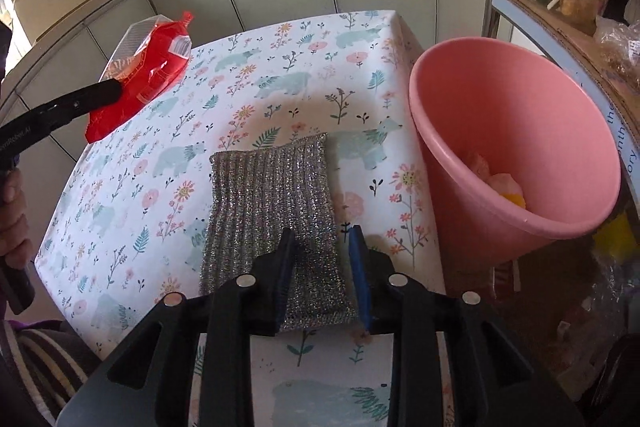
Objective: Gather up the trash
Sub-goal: 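Carry the red wrapper and steel-wool pad over the pink bucket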
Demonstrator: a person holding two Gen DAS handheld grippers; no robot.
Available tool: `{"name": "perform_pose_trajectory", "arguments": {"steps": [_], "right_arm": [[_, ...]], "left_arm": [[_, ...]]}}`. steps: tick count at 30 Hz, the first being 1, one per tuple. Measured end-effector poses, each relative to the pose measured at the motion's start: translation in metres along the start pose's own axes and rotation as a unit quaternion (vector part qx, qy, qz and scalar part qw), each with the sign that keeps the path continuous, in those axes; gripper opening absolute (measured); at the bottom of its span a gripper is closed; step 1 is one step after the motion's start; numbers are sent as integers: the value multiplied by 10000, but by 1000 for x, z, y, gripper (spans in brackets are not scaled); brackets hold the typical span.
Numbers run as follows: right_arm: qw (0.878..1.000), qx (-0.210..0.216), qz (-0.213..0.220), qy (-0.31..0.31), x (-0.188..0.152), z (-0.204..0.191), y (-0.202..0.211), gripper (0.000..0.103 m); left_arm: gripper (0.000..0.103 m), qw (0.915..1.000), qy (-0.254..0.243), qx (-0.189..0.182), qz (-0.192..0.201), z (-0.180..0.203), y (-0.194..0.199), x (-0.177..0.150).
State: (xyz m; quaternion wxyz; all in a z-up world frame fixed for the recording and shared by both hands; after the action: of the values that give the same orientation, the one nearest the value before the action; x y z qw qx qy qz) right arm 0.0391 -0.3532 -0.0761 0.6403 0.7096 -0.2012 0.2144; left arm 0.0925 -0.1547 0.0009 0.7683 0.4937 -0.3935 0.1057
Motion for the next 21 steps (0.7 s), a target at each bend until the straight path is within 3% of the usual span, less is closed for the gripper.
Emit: {"name": "perform_pose_trajectory", "arguments": {"steps": [1, 4, 9, 13, 21], "right_arm": [[10000, 28, 25, -33, -2, -1, 1, 27], [9999, 9, 96, -66, -5, -3, 6, 9], [9979, 357, 439, -315, 5, 0, 32, 6], [9951, 383, 859, -295, 22, -1, 62, 6], [9886, 24, 1443, -428, 60, 24, 101, 6]], "left_arm": [[0, 10000, -1, -8, -13, 0, -1, 0], [1, 10000, -14, -46, -30, 2, -4, 0], [0, 9998, -28, -213, -27, 9, -5, 2], [1, 9994, -139, -319, 56, 18, -4, 10], [1, 9971, -373, -628, 208, 45, -16, 31]]}}
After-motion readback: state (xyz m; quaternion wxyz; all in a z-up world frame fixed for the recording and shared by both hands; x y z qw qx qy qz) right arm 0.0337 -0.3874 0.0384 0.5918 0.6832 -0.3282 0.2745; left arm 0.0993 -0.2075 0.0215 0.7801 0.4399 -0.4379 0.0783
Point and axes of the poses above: each gripper's, at about its wrist camera, not at the fingertips, and y roughly against the way its jaws point, z to its right, x to its top, the point moved 2 cm from there along -y, roughly the way its jaws point, and after that the axes turned 8 degrees about -x, right-handed, at the moved point
